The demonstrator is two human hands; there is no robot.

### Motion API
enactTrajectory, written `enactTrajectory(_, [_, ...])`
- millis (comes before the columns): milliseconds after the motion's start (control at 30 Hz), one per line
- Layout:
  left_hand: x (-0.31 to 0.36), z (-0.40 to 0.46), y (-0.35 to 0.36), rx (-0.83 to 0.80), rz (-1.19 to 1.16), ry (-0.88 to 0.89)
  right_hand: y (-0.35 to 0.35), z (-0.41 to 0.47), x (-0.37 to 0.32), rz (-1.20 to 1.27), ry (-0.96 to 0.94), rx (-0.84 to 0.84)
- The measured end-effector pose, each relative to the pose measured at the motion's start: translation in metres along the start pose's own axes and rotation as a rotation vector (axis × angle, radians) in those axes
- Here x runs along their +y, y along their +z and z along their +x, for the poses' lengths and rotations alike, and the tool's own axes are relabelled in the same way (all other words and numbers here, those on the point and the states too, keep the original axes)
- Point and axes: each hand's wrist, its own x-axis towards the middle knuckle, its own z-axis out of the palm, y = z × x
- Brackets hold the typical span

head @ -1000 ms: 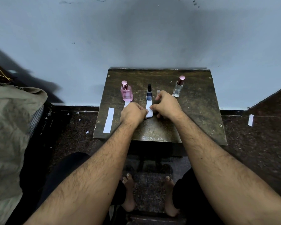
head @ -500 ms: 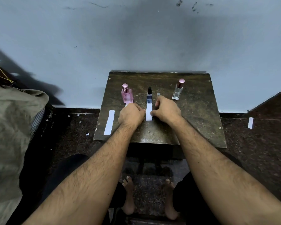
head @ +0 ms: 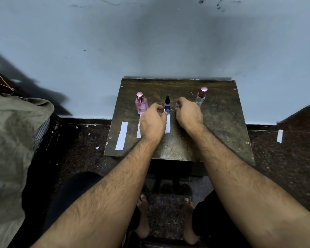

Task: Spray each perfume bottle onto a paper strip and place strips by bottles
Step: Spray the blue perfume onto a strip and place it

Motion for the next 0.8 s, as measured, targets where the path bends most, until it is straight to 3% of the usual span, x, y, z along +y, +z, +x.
enactTrajectory(233, [0.005, 0.005, 0.005, -0.005, -0.05, 0.013, -0.008, 0.001, 0.002, 0.091, -0.003, 0.105])
enactTrajectory(400, [0.007, 0.01, 0.01, -0.007, -0.056, 0.006, -0.031, 0.003, -0.009, 0.241, -0.174, 0.197])
enactTrajectory(567, [0.007, 0.014, 0.01, -0.005, -0.037, 0.031, -0.036, 0.004, -0.019, 0.208, -0.299, 0.146])
enactTrajectory(800, [0.006, 0.018, 0.013, -0.006, -0.028, 0.06, -0.032, 0.008, -0.023, 0.072, -0.302, 0.073])
